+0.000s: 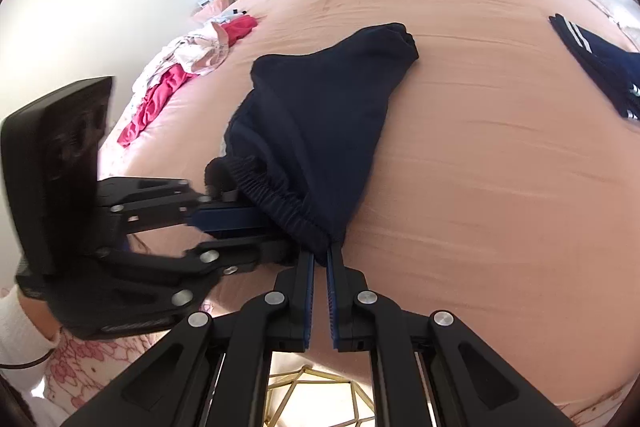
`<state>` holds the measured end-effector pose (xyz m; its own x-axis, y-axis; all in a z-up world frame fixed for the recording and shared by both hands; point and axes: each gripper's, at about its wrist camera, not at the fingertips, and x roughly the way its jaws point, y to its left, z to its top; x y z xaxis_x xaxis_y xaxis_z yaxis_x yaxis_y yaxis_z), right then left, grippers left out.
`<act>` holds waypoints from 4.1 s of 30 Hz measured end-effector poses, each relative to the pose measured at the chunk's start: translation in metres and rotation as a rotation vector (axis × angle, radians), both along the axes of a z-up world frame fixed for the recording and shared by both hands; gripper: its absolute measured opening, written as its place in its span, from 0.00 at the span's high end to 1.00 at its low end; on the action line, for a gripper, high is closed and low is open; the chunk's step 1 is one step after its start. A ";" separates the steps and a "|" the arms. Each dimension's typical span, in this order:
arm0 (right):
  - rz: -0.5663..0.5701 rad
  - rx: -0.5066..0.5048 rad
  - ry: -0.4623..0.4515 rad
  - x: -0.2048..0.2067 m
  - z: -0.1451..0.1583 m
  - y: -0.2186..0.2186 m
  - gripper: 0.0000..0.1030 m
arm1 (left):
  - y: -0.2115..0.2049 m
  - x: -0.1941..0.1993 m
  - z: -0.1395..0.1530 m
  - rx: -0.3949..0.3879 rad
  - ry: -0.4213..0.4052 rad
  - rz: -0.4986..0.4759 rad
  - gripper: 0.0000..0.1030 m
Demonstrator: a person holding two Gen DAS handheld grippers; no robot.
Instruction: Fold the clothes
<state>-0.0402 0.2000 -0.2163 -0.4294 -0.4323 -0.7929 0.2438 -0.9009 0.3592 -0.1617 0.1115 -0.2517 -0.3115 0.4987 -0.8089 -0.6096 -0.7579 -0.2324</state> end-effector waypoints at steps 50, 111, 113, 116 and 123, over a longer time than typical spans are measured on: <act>-0.045 0.390 0.096 0.003 -0.006 -0.046 0.60 | -0.041 -0.014 0.011 -0.103 0.007 0.235 0.78; 0.032 0.204 0.212 -0.053 0.023 -0.021 0.56 | -0.093 -0.076 0.015 -0.097 0.079 0.170 0.64; 0.062 0.249 0.253 -0.084 0.025 -0.034 0.56 | -0.091 -0.106 0.006 -0.125 0.086 0.195 0.64; 0.075 0.286 0.269 -0.136 0.021 -0.049 0.56 | -0.102 -0.158 -0.015 -0.126 -0.010 0.332 0.64; 0.011 0.294 0.189 -0.221 -0.002 -0.036 0.56 | -0.131 -0.202 -0.037 0.014 -0.090 0.447 0.74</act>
<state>-0.2610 0.1637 -0.2185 -0.5771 -0.2027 -0.7911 0.2916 -0.9560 0.0322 -0.3635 -0.0194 -0.2883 -0.4275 0.3421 -0.8368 -0.2006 -0.9385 -0.2811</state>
